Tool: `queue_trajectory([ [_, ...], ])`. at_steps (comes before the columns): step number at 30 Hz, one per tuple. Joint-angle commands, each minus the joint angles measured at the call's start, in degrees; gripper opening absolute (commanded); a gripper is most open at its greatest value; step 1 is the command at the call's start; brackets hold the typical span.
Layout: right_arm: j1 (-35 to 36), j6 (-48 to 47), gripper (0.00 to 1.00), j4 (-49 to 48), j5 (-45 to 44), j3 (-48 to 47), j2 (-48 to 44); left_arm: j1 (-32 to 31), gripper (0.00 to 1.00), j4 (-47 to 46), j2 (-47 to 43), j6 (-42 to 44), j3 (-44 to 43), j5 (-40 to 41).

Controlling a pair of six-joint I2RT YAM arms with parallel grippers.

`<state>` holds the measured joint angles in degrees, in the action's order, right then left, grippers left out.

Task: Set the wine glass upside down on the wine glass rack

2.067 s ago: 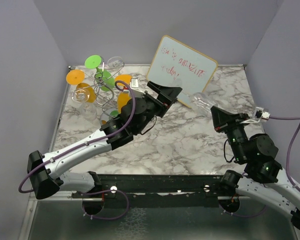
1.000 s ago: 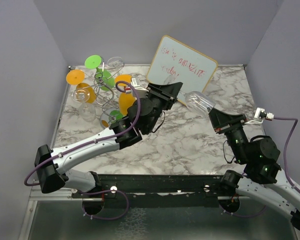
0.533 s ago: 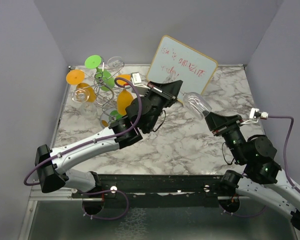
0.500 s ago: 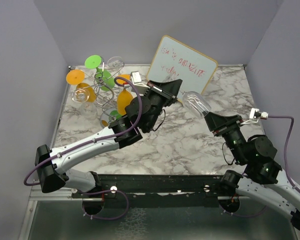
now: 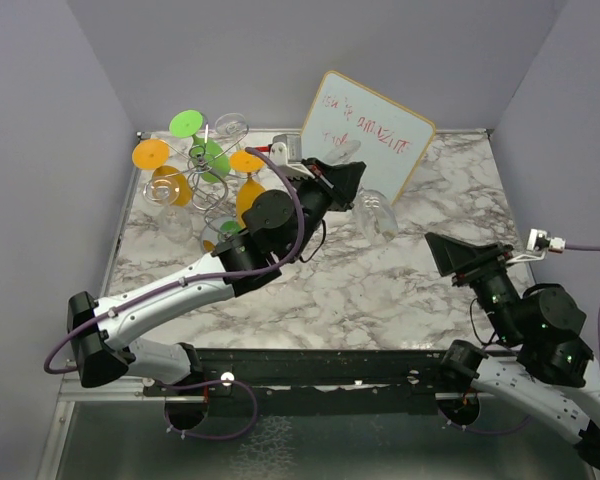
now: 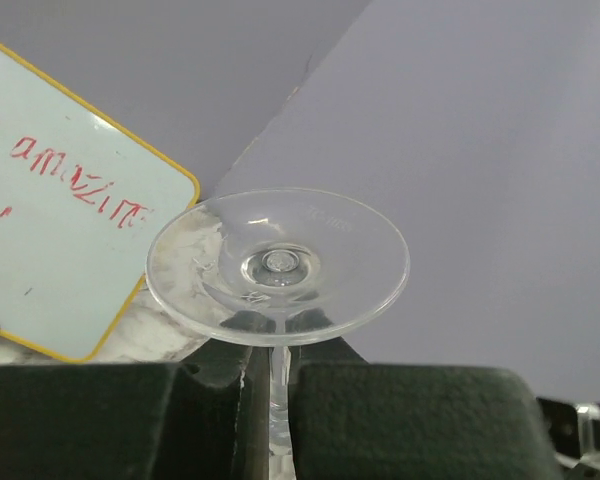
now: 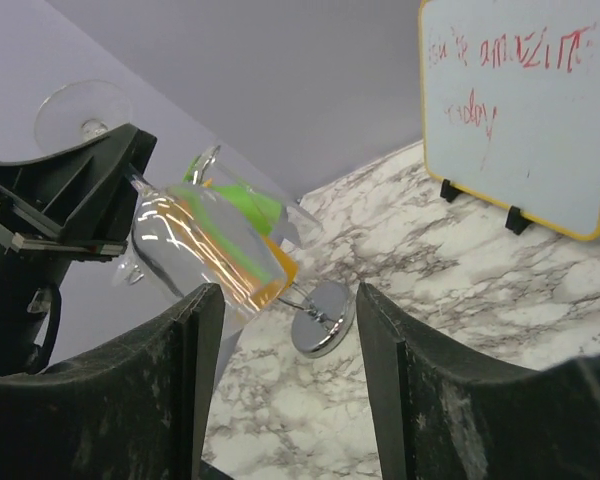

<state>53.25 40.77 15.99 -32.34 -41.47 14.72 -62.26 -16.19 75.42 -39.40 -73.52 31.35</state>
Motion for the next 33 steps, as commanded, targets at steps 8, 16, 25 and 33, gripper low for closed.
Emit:
queue_trajectory([
  [8,0.28,-22.08,0.69,2.09,18.28,-15.75,14.39,-0.06,0.0,3.83,-8.49,16.81,1.39,-25.03],
  [16,0.27,-21.07,0.64,-9.31,34.8,-16.67,23.14,-0.05,0.0,8.81,-9.93,15.32,1.09,-32.55],
  [25,0.27,-17.64,0.52,-14.12,43.77,-14.71,26.25,-0.05,0.0,7.7,-11.71,13.11,3.38,-36.46],
  [33,0.27,-18.48,0.33,-13.87,44.88,-13.44,26.5,-0.05,0.0,6.37,-12.01,11.4,3.73,-39.91],
])
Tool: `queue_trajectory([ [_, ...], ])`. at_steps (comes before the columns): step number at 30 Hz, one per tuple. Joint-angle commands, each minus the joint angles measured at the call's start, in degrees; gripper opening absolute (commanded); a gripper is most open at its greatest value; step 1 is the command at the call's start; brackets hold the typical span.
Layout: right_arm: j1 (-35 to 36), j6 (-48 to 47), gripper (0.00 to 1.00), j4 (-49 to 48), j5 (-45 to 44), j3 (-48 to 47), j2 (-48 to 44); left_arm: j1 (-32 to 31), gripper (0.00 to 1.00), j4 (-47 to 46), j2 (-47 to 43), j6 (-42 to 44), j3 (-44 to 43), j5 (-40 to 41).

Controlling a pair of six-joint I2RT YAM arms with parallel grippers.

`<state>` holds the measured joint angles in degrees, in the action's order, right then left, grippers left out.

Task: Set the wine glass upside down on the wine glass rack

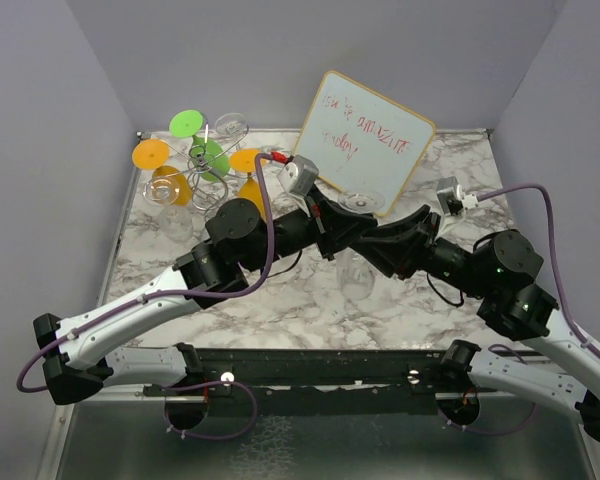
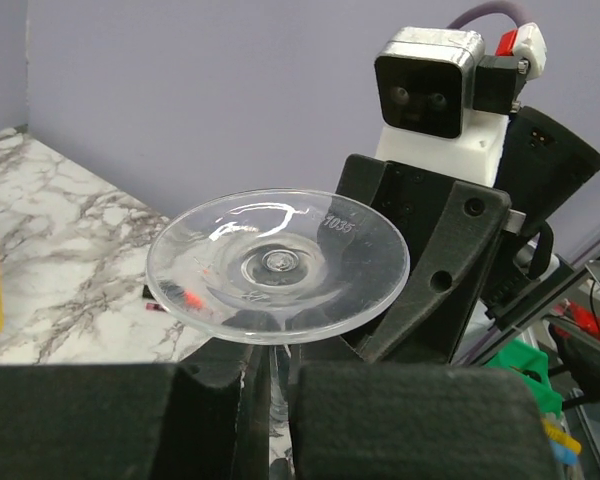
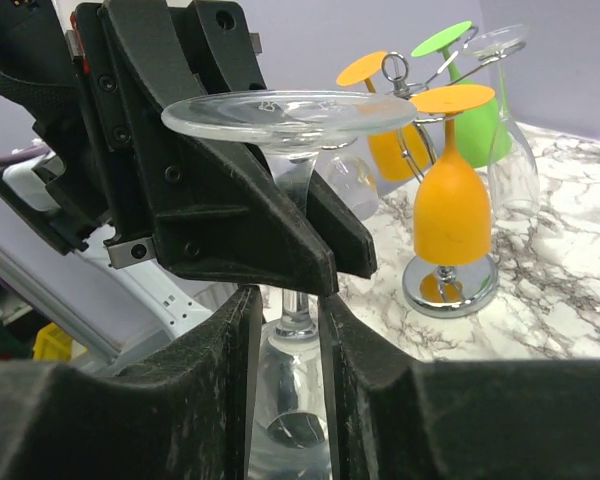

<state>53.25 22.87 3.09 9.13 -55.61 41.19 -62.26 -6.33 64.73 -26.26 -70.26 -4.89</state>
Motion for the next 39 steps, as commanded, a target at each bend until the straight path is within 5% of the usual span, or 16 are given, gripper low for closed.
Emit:
queue_trajectory([
  [1,0.27,-0.97,0.32,-0.67,3.49,0.54,0.34,-0.05,0.0,-3.59,-1.3,-1.77,0.41,-4.35],
  [5,0.27,-1.36,0.22,0.12,2.54,0.23,1.12,-0.05,0.0,-4.26,-1.44,-2.04,0.92,-6.28],
  [9,0.27,0.26,0.01,0.16,0.58,-0.02,1.61,-0.05,0.0,-7.35,-2.42,-1.72,2.92,-7.95],
  [12,0.27,-0.03,0.01,-0.92,0.23,0.7,1.17,-0.05,0.02,-8.55,-3.33,-1.35,4.04,-7.99],
  [25,0.27,-1.36,0.01,-9.19,-5.89,5.95,-3.23,-0.05,0.57,-8.15,-6.52,0.27,7.33,-0.1],
  [32,0.27,-0.81,0.01,-9.87,-14.73,7.9,-4.97,-0.05,0.83,0.92,-10.87,4.55,7.77,12.03],
  [39,0.27,-3.71,0.01,-9.09,-17.81,6.94,-1.61,-0.05,0.9,13.13,-12.1,18.58,-4.57,18.19],
])
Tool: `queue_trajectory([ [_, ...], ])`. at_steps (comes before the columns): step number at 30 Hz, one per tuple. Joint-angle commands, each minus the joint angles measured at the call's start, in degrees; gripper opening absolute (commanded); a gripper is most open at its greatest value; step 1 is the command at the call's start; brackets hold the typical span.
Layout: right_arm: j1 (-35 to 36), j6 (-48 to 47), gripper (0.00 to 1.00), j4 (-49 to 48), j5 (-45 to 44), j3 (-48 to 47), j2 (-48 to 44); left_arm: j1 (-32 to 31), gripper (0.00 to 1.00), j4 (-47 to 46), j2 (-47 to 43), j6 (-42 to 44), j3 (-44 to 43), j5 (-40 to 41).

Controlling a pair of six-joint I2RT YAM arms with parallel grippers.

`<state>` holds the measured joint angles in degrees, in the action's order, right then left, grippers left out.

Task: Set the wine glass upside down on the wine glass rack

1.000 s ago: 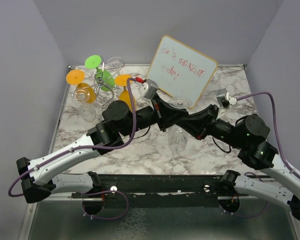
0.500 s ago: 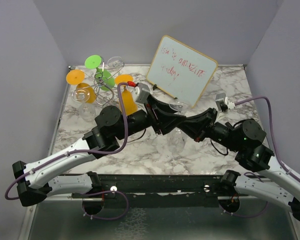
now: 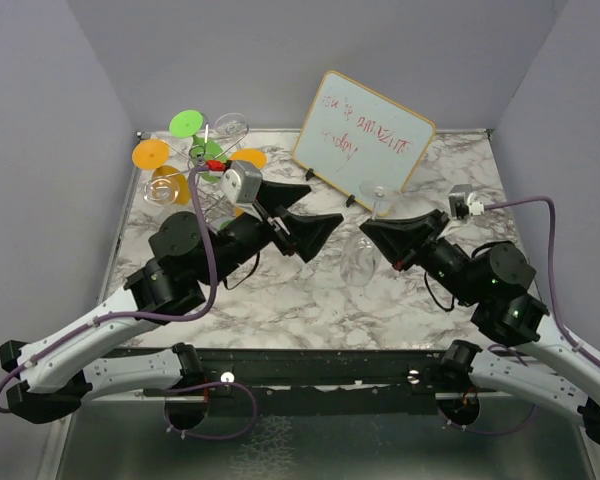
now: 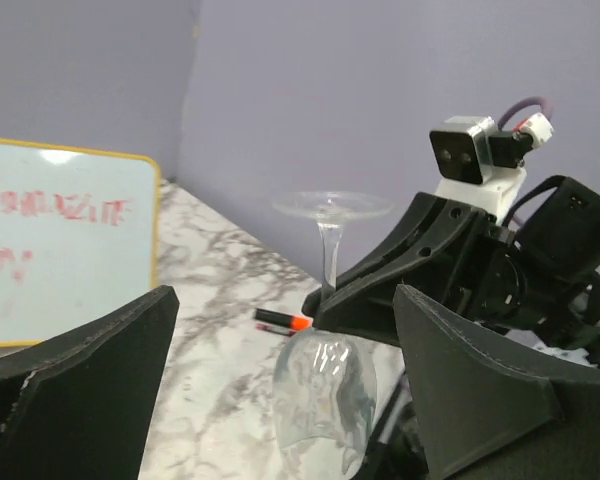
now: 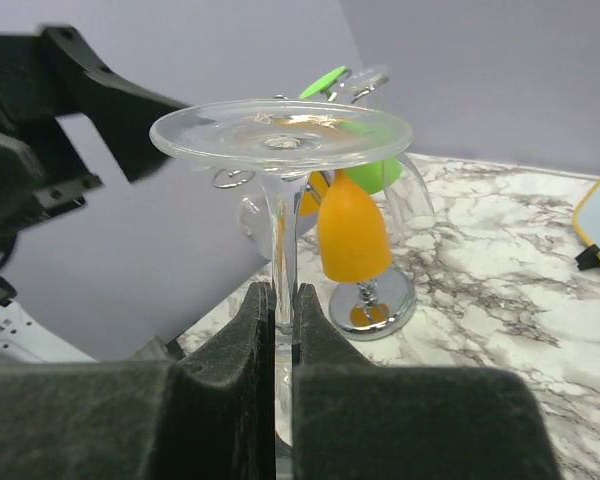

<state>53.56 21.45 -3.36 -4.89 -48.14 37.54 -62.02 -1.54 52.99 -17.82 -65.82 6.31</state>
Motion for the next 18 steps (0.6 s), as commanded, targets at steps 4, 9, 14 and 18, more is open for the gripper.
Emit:
queue_trajectory([
  [4,-0.04,-5.16,0.01,-3.72,-2.61,-1.2,5.08,-0.3,0.9,11.28,-0.07,14.8,-14.11,14.1],
  [9,-0.04,-7.99,0.01,-8.0,2.17,-1.58,10.73,-0.3,0.9,9.6,-0.41,16.97,-15.44,25.09],
  [14,-0.04,-7.15,0.01,-15.58,7.86,-3.03,19.41,-0.3,0.9,9.62,-0.24,17.56,-16.82,33.36],
  [18,-0.03,-4.01,0.01,-22.21,11.37,-5.07,27.25,-0.3,0.9,10.89,-1.05,17.56,-17.41,36.85],
])
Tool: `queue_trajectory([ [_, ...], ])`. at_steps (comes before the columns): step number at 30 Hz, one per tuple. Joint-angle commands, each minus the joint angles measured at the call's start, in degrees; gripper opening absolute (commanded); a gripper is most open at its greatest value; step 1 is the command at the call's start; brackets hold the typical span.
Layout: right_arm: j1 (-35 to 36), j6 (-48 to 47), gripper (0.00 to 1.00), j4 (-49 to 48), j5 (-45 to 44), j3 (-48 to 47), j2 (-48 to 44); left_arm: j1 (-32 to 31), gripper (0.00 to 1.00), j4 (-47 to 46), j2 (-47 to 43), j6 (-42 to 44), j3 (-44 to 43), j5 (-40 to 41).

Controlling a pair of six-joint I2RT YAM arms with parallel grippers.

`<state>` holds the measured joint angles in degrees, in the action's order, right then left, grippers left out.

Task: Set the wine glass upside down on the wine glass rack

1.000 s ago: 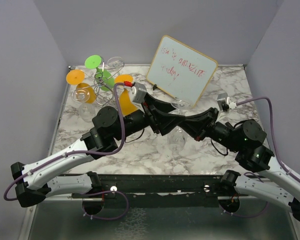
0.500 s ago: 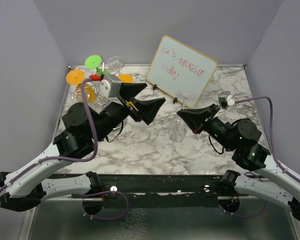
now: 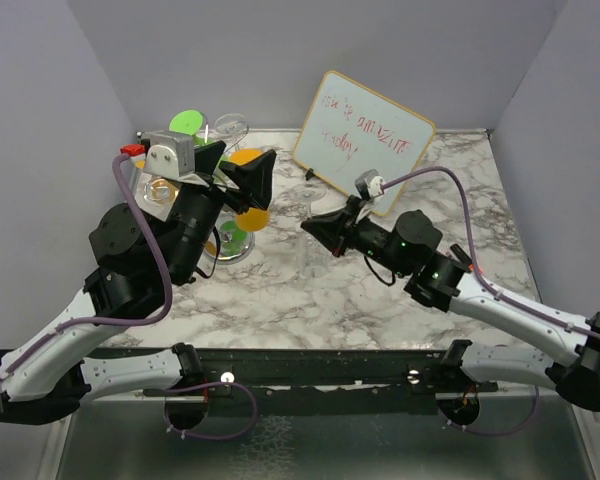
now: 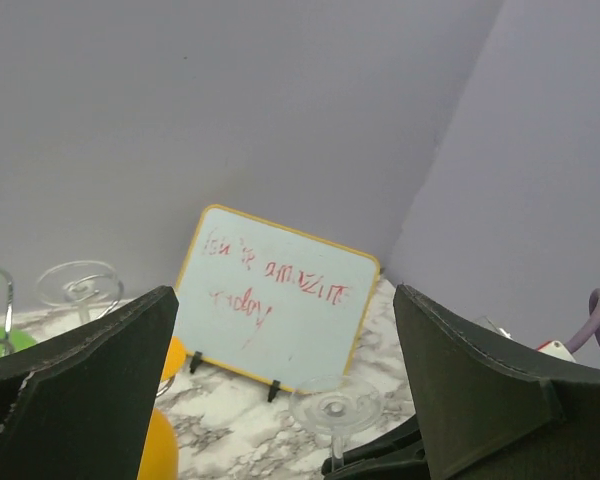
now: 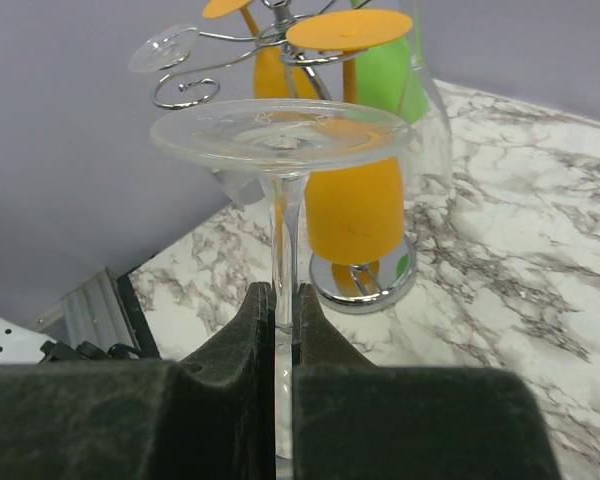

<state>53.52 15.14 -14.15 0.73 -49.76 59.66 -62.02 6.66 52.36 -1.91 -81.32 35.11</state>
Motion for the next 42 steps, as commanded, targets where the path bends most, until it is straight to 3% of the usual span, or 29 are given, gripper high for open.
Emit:
queue_trajectory([
  [1,0.12,3.34,0.01,-13.3,6.31,-3.95,6.68,-0.3,0.9,3.3,-0.53,2.84,-2.25,8.57],
  [11,5.58,4.95,0.01,-24.41,0.48,-10.25,20.55,-0.3,0.9,6.35,-1.47,4.99,-4.79,16.06],
  [24,9.75,4.04,0.01,-28.14,-12.21,-18.72,34.1,-0.3,0.9,7.68,-0.46,7.03,-7.45,17.76],
  [42,9.77,6.57,0.01,-26.29,-8.77,-27.22,43.36,-0.3,0.91,10.04,-1.25,2.36,-7.51,17.55],
])
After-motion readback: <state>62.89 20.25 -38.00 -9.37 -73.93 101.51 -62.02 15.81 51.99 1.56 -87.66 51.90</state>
